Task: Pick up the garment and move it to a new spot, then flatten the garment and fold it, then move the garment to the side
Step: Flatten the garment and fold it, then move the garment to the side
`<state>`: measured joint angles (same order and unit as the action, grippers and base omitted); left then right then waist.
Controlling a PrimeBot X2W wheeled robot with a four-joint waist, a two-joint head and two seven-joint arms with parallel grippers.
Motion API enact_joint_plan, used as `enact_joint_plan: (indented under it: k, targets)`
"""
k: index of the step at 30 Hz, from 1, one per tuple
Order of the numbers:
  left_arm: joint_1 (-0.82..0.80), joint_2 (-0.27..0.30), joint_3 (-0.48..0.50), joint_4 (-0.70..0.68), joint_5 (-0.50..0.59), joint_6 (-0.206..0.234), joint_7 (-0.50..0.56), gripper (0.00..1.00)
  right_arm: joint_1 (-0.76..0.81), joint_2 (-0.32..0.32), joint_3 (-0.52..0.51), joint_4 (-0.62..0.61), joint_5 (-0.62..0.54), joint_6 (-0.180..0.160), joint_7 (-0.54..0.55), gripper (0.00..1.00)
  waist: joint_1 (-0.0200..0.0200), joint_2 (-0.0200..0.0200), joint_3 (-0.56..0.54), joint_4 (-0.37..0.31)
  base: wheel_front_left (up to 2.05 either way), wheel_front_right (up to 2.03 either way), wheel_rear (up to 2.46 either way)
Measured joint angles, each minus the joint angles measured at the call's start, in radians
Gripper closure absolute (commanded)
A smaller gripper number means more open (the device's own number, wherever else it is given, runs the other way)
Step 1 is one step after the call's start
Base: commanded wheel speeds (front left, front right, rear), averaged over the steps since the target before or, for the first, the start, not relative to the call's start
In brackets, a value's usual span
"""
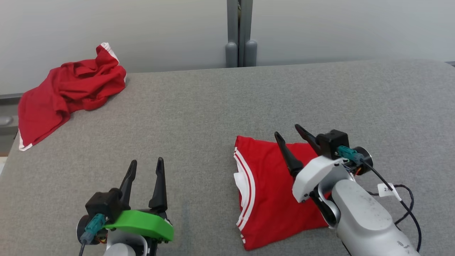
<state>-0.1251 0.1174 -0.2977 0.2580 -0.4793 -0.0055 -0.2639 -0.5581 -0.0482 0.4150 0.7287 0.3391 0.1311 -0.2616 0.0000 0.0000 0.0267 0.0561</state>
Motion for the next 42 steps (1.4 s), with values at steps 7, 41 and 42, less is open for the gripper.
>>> enact_joint_plan:
  k: [7, 41, 42]
  targets:
    - [0.064, -0.017, 0.059, -0.007, 0.038, -0.012, 0.000, 0.00, 0.173, -0.001, -0.240, -0.137, -0.137, 0.000, 0.000, 0.00, 0.0000, 0.0000, -0.038, -0.046, 0.00, 0.00, 0.00]
    - [0.243, -0.065, 0.175, -0.070, 0.092, -0.045, 0.000, 0.00, 0.509, -0.001, -0.447, -0.422, -0.196, 0.000, 0.000, 0.00, 0.0000, 0.0000, -0.060, -0.069, 0.00, 0.00, 0.00]
    - [0.243, -0.065, 0.176, -0.070, 0.095, -0.047, 0.000, 0.00, 0.509, -0.001, -0.447, -0.421, -0.196, 0.000, 0.000, 0.00, 0.0000, 0.0000, -0.060, -0.069, 0.00, 0.00, 0.00]
